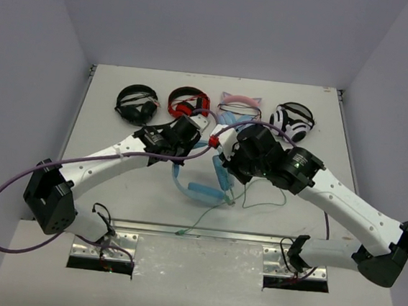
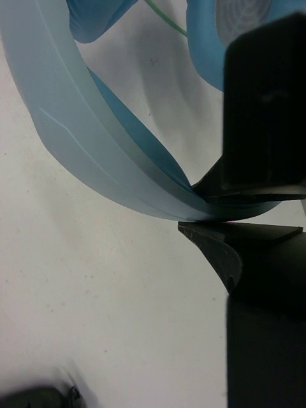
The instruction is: Wrap the headphones
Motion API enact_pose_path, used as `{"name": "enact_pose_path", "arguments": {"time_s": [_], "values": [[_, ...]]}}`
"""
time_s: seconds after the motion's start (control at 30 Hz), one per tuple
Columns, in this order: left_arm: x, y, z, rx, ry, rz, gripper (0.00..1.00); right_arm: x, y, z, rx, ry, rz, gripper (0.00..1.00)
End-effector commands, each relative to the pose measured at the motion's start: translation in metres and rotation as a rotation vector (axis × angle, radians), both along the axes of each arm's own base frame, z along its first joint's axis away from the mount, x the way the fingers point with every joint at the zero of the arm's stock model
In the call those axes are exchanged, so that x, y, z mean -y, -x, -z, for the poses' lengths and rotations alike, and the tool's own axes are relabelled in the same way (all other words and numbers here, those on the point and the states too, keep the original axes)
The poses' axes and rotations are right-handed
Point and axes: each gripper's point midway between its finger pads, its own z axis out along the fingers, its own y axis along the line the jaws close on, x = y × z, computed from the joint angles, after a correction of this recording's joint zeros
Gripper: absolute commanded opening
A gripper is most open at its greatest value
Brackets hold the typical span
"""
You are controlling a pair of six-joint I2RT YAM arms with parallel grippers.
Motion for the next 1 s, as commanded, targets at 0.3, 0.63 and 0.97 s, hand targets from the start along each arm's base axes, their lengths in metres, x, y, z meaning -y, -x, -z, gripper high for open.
{"name": "enact_pose_path", "arguments": {"time_s": [0.3,0.63,0.97], "values": [[0.043,0.011,-0.041,0.075,0.2,0.152,0.0,-0.048,-0.027,-0.036,0.156,-0.099,-0.159,0.01],[0.042,0.025,-0.058,0.122,0.268,0.211,0.0,-0.034,-0.054,-0.041,0.229,-0.047,-0.011,0.01],[0.043,0.03,-0.059,0.126,0.281,0.24,0.0,-0.007,-0.074,-0.041,0.257,0.066,0.086,0.01]]}}
